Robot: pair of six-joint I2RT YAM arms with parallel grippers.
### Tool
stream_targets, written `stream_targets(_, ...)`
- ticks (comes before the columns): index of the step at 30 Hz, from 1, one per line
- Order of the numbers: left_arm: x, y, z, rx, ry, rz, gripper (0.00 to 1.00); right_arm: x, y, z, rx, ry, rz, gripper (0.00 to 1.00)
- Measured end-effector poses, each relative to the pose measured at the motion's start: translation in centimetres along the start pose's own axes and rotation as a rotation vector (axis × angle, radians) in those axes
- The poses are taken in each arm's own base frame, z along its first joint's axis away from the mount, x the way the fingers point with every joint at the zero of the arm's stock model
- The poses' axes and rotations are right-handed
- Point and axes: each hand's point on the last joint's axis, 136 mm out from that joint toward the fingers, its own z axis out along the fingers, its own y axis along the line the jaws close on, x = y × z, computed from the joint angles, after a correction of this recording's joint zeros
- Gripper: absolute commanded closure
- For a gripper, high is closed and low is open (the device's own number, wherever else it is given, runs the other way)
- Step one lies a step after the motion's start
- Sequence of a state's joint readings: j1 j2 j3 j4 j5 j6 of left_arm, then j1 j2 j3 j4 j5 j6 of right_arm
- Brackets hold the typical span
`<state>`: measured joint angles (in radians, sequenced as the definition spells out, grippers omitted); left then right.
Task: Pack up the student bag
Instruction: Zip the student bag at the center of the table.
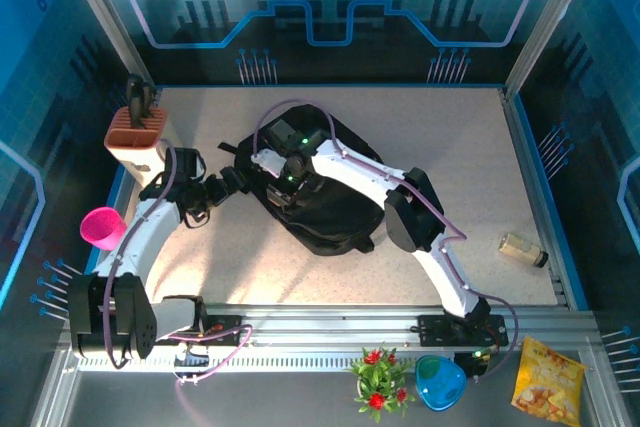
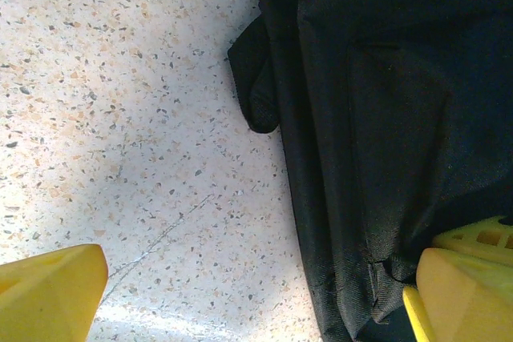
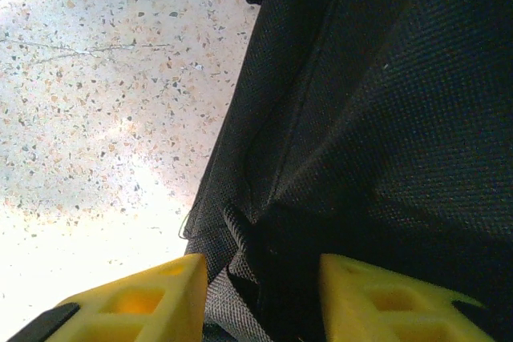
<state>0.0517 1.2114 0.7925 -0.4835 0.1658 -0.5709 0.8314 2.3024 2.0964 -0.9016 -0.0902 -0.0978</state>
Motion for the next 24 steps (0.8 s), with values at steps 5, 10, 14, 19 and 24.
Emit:
stream_targets(5,-0.1,0.0,0.0,0.002,-0.002,-0.001,0.01,0.2,-0.2,0.8,-0.002,0.01,0.011,0.72)
stream_targets(10,-0.1,-0.1,0.0,0.007,0.001,-0.003,0.01,0.4,-0.4,1.6,-0.006,0.023,0.027,0.79)
stream_targets(14,-0.1,-0.1,0.0,0.008,0.001,-0.004,0.01,0.4,-0.7,1.6,-0.006,0.018,0.04,0.83)
stream_targets(19,-0.1,-0.2,0.0,0.014,0.002,-0.004,0.01,0.3,-0.7,1.6,-0.018,0.013,0.058,0.92)
stream_targets(24,-0.2,-0.3,0.0,0.017,-0.001,-0.002,0.01,0.2,-0.8,1.6,-0.018,0.005,0.079,1.0)
